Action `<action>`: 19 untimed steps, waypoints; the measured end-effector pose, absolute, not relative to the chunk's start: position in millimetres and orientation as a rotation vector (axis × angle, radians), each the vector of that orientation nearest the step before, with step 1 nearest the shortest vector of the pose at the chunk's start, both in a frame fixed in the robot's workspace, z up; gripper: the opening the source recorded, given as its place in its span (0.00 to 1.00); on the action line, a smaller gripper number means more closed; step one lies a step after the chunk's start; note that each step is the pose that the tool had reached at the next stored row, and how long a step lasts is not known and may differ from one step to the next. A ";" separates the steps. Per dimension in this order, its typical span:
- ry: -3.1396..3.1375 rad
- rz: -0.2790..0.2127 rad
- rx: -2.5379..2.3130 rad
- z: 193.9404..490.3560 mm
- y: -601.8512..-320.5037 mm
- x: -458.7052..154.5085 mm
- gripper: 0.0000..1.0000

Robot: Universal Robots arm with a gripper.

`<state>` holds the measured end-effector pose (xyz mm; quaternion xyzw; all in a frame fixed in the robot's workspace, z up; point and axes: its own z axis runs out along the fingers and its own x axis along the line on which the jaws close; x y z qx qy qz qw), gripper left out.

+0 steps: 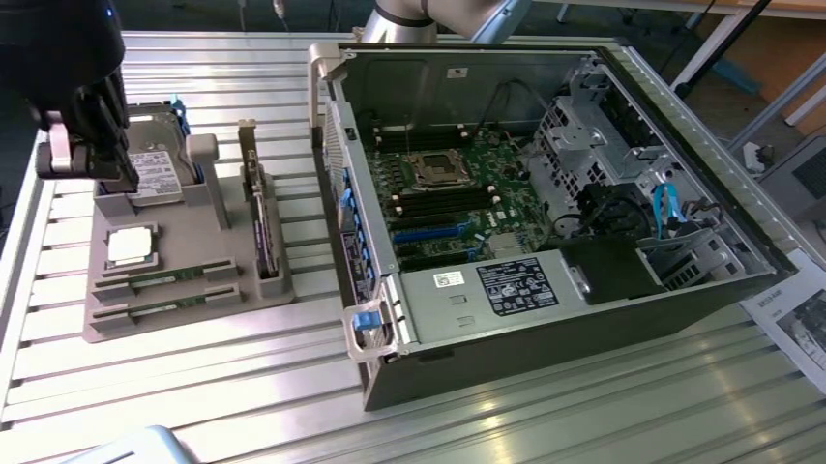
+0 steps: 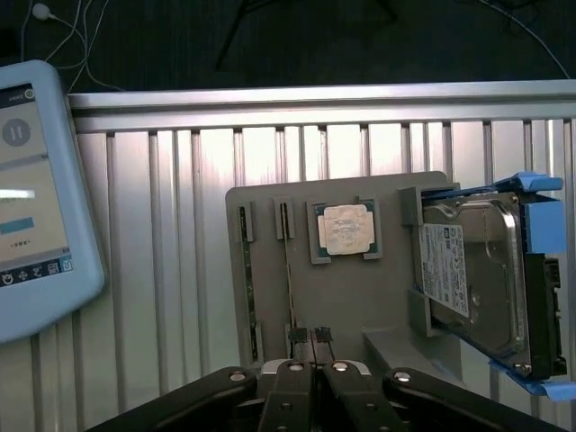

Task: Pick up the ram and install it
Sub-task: 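Pick up the ram and move it above insertion slot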

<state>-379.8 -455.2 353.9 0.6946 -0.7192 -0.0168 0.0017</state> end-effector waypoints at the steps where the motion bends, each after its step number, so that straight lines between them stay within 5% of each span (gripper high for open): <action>1: -2.257 -0.053 2.180 350.6 -455.9 -379.8 0.10; 19: -2.257 -0.053 2.180 340.2 -457.7 -379.8 0.11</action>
